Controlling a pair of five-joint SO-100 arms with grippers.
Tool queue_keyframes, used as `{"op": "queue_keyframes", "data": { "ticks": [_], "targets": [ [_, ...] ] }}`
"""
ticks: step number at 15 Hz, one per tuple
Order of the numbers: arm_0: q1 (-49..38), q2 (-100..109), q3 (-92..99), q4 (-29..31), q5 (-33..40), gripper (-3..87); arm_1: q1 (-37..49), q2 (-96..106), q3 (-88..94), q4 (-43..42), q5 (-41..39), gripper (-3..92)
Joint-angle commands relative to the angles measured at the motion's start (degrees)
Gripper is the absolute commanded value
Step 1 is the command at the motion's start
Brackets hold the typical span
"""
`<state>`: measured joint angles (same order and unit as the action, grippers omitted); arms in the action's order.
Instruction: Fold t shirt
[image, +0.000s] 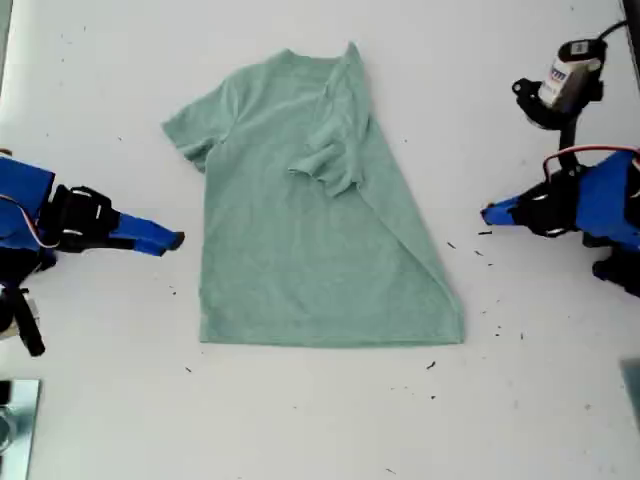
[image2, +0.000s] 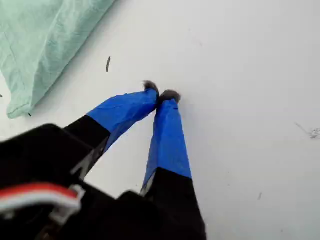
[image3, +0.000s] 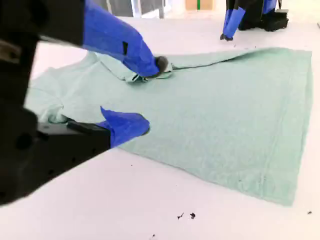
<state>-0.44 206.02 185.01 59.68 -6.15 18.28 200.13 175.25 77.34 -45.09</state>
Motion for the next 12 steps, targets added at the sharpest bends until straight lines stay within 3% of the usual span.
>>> {"op": "queue_keyframes", "data": {
  "ticks": [1, 8, 11, 12],
  "targets": [
    [2.9, 0.53, -0.7, 1.23, 1.05, -0.2, -4.48, 0.79, 2.46, 0.0, 30.94, 2.4],
    [1.58, 0.35, -5.01, 1.85, -0.79, -0.2, -4.22, 0.79, 2.46, -0.09, 33.13, 2.3],
    [0.88, -23.91, -27.16, 3.69, -1.14, -0.2, -3.52, 0.79, 2.81, -0.88, 33.13, 2.3],
    [-0.97, -34.63, -37.53, 7.12, 0.62, -0.2, -3.25, 0.79, 2.9, -0.97, 33.13, 2.3]
  ]
}}
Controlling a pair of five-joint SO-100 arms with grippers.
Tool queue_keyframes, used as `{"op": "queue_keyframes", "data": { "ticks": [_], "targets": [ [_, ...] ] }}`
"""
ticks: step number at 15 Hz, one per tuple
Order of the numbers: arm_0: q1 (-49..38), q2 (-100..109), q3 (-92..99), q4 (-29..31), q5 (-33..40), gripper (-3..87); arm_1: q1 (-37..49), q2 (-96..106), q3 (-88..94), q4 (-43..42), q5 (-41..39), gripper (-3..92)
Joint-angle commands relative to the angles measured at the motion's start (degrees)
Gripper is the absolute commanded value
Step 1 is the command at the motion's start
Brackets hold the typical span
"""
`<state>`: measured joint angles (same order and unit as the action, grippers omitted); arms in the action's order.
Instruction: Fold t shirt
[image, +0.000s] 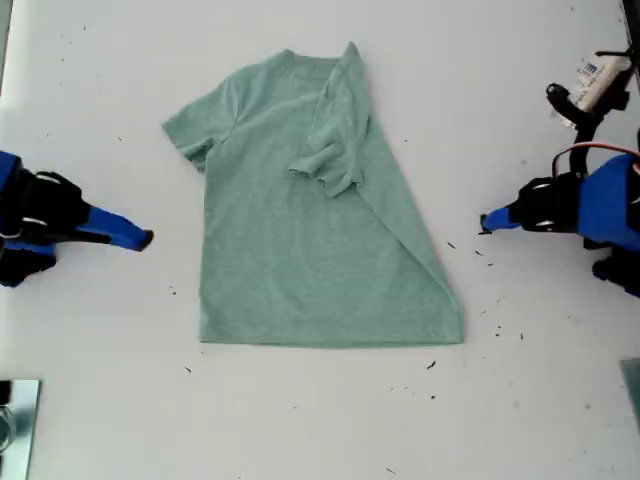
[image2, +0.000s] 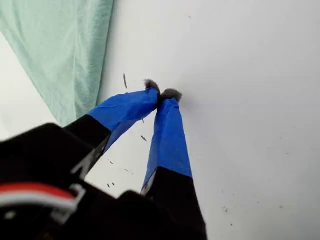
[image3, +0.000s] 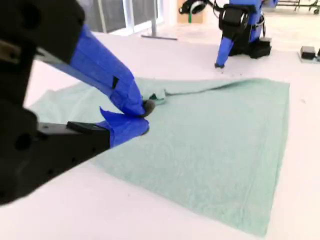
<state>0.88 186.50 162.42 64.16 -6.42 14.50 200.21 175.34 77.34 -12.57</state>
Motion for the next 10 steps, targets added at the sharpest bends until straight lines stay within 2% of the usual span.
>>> {"op": "queue_keyframes", "data": {
  "ticks": [1, 2, 4, 6, 7, 8, 9, 10],
  "targets": [
    [-5.98, -25.4, -26.54, 9.32, 3.34, -0.2, 0.53, 0.7, 2.81, -1.05, 0.7, 2.3],
    [-10.63, -34.37, -37.27, 16.79, 6.42, -0.2, 0.44, 0.7, 2.81, -1.05, 0.97, 2.3],
    [-21.53, -45.7, -53.0, 26.1, 16.44, -0.2, 0.26, 0.7, 2.81, -1.05, 0.97, 2.3],
    [-31.73, -50.98, -60.47, 27.16, 24.79, -0.2, 0.0, 0.7, 2.81, -1.05, 1.05, 2.3],
    [-36.21, -52.73, -59.68, 27.16, 27.16, 5.2, 0.0, 0.7, 2.81, -1.05, 1.14, 2.3],
    [-39.64, -54.84, -58.27, 27.16, 29.79, 21.7, -0.35, 0.7, 2.81, -1.05, 1.32, 2.3],
    [-42.71, -56.87, -56.78, 26.89, 32.61, 28.3, -0.62, 0.7, 2.81, -1.05, 1.41, 2.3],
    [-45.79, -58.71, -55.46, 26.63, 35.42, 28.7, -0.7, 0.7, 2.81, -1.05, 1.49, 2.3]
  ]
}}
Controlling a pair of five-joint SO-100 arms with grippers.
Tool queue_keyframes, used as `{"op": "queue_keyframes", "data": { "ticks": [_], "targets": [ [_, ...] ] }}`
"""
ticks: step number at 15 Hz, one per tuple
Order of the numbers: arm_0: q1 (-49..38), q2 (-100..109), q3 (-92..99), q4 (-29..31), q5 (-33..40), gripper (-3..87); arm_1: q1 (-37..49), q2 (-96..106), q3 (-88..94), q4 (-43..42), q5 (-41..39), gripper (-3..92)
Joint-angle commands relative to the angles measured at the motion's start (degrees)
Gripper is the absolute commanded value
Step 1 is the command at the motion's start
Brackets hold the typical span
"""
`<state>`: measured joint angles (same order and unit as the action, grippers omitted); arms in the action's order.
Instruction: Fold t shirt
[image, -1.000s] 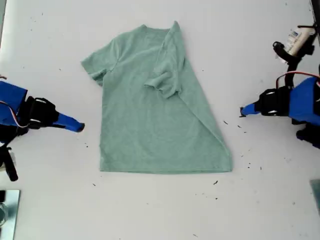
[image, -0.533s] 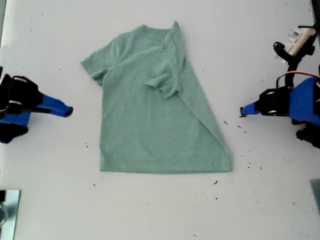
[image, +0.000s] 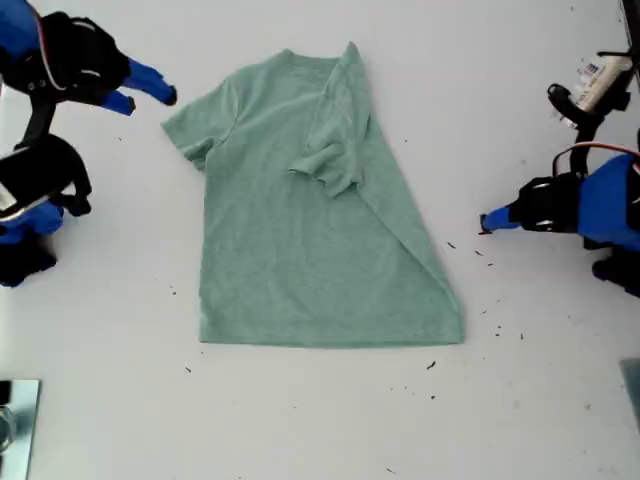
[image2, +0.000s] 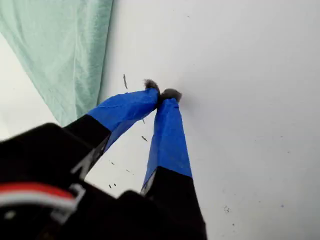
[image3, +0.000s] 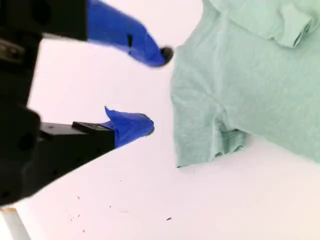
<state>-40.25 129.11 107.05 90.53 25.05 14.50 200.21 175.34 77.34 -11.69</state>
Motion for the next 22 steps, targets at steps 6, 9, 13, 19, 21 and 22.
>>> {"op": "queue_keyframes", "data": {
  "ticks": [6, 9, 13, 19, 21, 22],
  "targets": [
    [-14.15, -6.59, 17.14, -17.05, 7.82, 29.1, -1.23, 0.7, 2.81, -1.05, 0.44, 2.3],
    [-10.99, -16.52, 21.53, -26.54, 6.5, 29.0, -1.85, 0.7, 2.81, -1.05, 0.53, 2.3],
    [-7.29, -37.27, 18.46, -35.86, 5.36, 26.3, -2.29, 0.7, 2.81, -1.05, 0.79, 2.3],
    [-3.08, -23.82, 15.03, -32.43, 4.57, -0.3, -2.29, 0.7, 2.81, -1.05, 0.88, 2.3],
    [-3.52, -21.01, 11.43, -31.9, 7.21, -0.3, -2.2, 0.7, 2.81, -1.05, 0.97, 2.3],
    [-2.99, -20.92, 9.23, -32.08, 8.26, -0.3, -2.2, 0.7, 2.81, -1.05, 0.97, 2.3]
  ]
}}
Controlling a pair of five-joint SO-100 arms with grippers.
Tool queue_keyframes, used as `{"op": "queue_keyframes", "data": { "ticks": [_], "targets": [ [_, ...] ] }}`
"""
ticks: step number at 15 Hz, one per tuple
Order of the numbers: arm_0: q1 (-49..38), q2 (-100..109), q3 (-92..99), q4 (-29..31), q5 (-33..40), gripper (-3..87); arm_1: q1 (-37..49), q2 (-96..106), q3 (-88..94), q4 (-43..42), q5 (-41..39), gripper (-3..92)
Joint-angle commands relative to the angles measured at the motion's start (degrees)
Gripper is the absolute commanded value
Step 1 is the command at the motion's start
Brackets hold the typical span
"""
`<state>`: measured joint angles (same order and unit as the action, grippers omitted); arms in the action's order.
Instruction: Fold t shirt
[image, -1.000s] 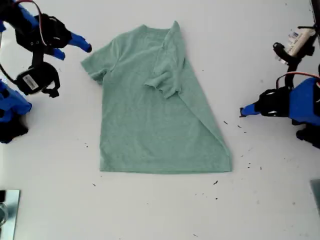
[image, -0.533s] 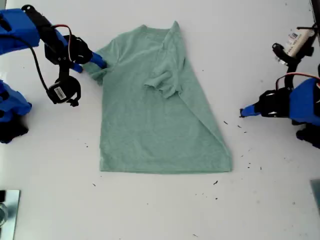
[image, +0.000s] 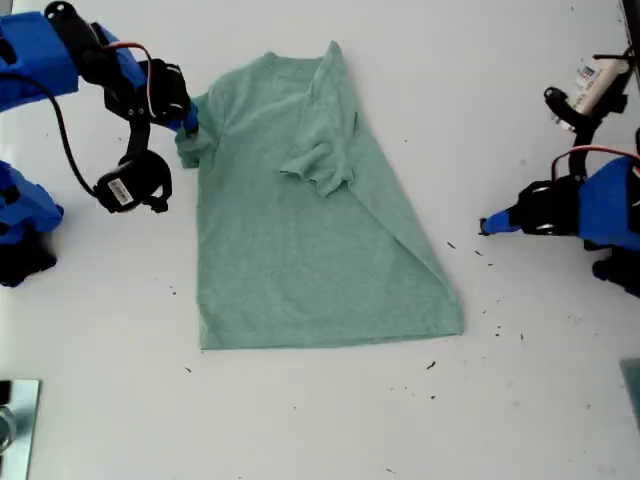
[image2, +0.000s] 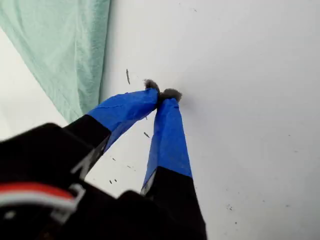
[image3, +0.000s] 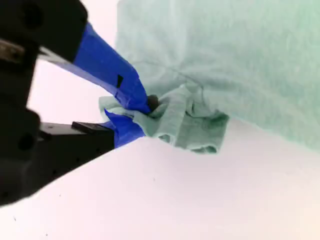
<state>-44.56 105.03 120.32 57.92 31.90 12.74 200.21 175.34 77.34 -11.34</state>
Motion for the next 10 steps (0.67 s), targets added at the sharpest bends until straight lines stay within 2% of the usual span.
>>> {"op": "queue_keyframes", "data": {
  "ticks": [1, 5, 8, 10],
  "targets": [
    [2.2, 3.96, -5.98, -0.26, 1.76, -0.3, -0.44, 0.7, 2.81, -1.05, 0.7, 2.3],
    [9.14, 0.97, -18.19, -4.92, 3.87, -0.3, -0.7, 0.7, 2.81, -1.05, 0.88, 2.3],
    [16.79, -10.11, -28.12, -11.69, 6.33, -0.3, -0.62, 0.7, 2.81, -1.05, 0.97, 2.3],
    [20.13, -20.48, -34.54, -12.48, 10.63, -0.3, -0.79, 0.7, 2.81, -1.05, 1.05, 2.3]
  ]
}}
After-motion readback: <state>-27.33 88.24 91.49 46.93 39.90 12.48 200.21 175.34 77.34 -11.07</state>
